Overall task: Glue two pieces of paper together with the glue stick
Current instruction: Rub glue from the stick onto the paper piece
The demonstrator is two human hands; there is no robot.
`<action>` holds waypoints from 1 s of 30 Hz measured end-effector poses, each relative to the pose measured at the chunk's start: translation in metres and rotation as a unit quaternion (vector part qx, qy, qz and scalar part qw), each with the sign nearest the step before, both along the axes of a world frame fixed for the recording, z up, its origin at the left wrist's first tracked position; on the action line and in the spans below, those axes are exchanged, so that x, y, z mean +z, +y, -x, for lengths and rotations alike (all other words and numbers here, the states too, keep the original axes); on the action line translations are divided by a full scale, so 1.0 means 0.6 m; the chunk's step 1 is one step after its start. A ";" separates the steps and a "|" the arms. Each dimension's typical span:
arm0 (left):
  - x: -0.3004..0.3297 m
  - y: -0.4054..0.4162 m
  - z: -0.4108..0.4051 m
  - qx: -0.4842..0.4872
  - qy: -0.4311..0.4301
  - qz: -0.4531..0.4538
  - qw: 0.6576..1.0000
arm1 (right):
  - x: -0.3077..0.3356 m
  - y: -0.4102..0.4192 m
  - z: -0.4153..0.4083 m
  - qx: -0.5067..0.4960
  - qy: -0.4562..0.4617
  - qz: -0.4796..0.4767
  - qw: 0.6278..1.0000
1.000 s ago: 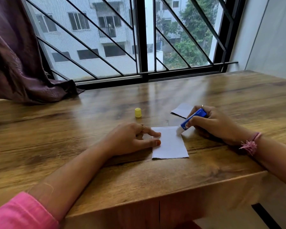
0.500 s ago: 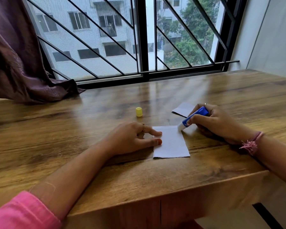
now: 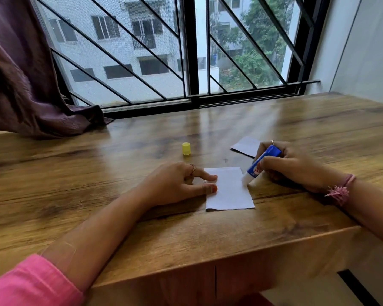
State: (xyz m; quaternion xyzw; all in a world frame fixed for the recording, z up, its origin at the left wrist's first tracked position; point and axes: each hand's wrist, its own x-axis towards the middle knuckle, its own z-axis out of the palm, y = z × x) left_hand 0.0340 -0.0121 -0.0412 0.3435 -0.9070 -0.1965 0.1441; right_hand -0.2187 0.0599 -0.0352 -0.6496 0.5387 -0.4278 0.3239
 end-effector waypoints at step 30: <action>0.000 0.000 0.000 0.003 -0.005 0.005 1.000 | 0.001 0.010 -0.002 0.096 0.056 0.048 0.993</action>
